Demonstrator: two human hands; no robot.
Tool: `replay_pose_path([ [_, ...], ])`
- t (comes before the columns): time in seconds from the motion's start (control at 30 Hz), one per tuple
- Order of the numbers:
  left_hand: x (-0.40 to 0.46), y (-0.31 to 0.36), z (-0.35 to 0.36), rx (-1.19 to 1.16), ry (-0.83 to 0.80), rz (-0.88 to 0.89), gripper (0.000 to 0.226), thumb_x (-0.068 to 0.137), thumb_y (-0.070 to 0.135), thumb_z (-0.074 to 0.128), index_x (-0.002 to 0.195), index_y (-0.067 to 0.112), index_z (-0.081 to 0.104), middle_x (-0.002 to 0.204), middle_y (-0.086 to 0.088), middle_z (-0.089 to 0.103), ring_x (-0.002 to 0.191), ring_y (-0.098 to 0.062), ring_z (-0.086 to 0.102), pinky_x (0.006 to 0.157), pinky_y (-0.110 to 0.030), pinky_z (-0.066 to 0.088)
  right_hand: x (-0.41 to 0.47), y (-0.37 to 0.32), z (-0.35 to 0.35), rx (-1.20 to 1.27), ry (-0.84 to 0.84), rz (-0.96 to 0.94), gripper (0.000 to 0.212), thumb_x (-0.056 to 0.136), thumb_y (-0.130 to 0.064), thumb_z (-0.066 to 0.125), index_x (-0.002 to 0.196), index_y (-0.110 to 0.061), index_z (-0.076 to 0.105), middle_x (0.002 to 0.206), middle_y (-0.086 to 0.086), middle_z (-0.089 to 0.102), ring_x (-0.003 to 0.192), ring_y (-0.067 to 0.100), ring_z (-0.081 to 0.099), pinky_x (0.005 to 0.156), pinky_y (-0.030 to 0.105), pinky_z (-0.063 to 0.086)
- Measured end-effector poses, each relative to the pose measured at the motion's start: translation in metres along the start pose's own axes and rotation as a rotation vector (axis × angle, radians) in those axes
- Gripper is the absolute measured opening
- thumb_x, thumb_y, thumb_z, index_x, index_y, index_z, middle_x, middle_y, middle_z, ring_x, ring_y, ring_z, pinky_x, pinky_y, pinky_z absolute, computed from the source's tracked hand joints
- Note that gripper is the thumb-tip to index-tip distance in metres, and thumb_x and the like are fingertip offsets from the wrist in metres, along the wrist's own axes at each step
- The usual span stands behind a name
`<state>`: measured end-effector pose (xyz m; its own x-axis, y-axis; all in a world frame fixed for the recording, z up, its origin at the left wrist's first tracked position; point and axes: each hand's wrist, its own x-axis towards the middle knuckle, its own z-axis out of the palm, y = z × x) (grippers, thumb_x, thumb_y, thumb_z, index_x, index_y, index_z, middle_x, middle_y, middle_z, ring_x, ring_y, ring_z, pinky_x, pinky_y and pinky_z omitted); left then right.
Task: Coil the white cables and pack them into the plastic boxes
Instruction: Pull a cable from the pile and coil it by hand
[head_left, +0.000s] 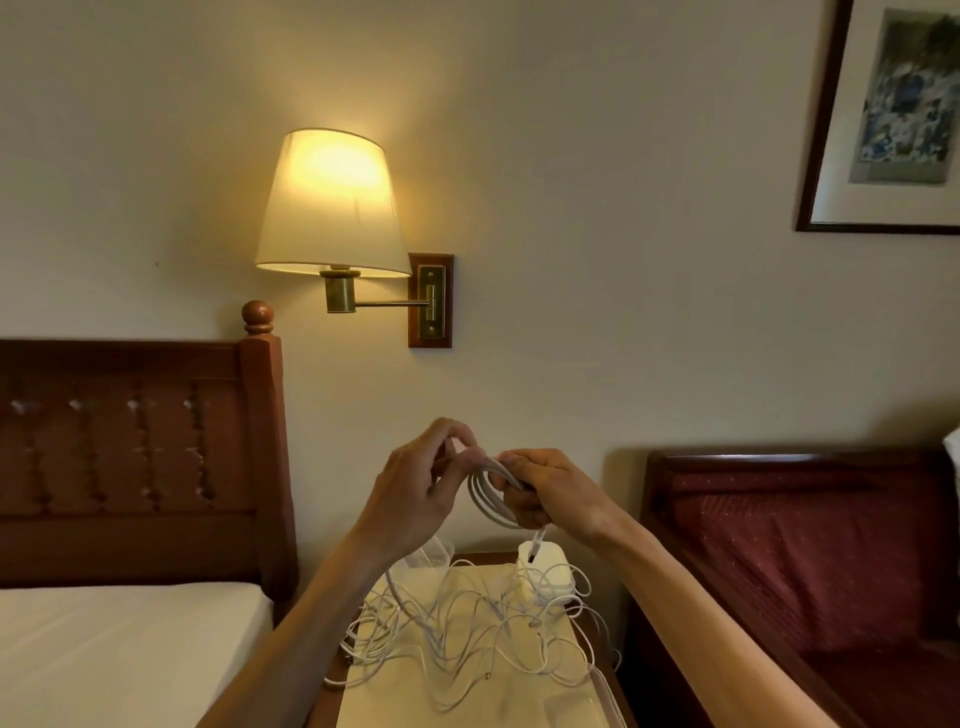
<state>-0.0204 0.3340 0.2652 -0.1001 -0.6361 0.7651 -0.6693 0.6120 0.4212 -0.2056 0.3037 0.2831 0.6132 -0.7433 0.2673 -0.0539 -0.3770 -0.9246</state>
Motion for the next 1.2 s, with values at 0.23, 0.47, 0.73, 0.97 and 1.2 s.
replay_pose_path([
  [0.23, -0.007, 0.004, 0.01, -0.59, -0.271, -0.468, 0.041, 0.097, 0.042, 0.045, 0.101, 0.014, 0.074, 0.071, 0.001, 0.049, 0.067, -0.013, 0.037, 0.062, -0.025, 0.028, -0.004, 0.003, -0.006, 0.11, 0.001, 0.069, 0.04, 0.106, -0.02, 0.03, 0.076, -0.009, 0.054, 0.056, -0.003, 0.031, 0.05, 0.011, 0.024, 0.05, 0.024, 0.024],
  [0.47, -0.003, 0.018, 0.022, -0.668, -0.195, -0.594, 0.043, 0.097, 0.051, 0.045, 0.073, 0.016, 0.052, 0.062, 0.007, 0.037, 0.06, -0.013, 0.031, 0.06, -0.029, 0.027, 0.01, 0.005, 0.003, 0.089, 0.201, 0.106, 0.044, 0.105, -0.023, 0.031, 0.071, -0.011, 0.056, 0.05, -0.005, 0.04, 0.047, 0.012, 0.035, 0.051, 0.025, 0.036],
  [0.73, 0.002, 0.02, 0.015, -0.476, 0.007, -0.518, 0.041, 0.103, 0.04, 0.039, 0.067, 0.018, 0.041, 0.063, 0.003, 0.034, 0.056, -0.009, 0.029, 0.057, -0.024, 0.028, 0.006, 0.018, -0.004, -0.238, 0.313, -0.065, 0.021, 0.1, -0.016, 0.051, 0.093, -0.019, 0.071, 0.084, 0.004, 0.072, 0.081, 0.022, 0.069, 0.074, 0.032, 0.06],
  [0.97, -0.001, 0.015, 0.021, -0.455, 0.035, -0.523, 0.042, 0.103, 0.039, 0.041, 0.067, 0.017, 0.042, 0.062, 0.003, 0.034, 0.053, -0.006, 0.03, 0.058, -0.026, 0.028, -0.006, 0.014, -0.005, -0.429, 0.483, -0.022, 0.009, 0.089, -0.02, 0.069, 0.088, -0.015, 0.076, 0.072, -0.002, 0.071, 0.061, 0.014, 0.068, 0.057, 0.02, 0.056],
  [1.2, -0.004, 0.011, 0.029, -0.468, 0.095, -0.526, 0.044, 0.103, 0.036, 0.041, 0.064, 0.015, 0.047, 0.057, 0.004, 0.037, 0.052, -0.01, 0.031, 0.057, -0.029, 0.027, -0.003, -0.008, 0.007, -0.145, 0.576, -0.011, 0.004, 0.088, -0.013, 0.069, 0.087, -0.009, 0.071, 0.076, 0.005, 0.07, 0.061, 0.013, 0.071, 0.066, 0.026, 0.061],
])
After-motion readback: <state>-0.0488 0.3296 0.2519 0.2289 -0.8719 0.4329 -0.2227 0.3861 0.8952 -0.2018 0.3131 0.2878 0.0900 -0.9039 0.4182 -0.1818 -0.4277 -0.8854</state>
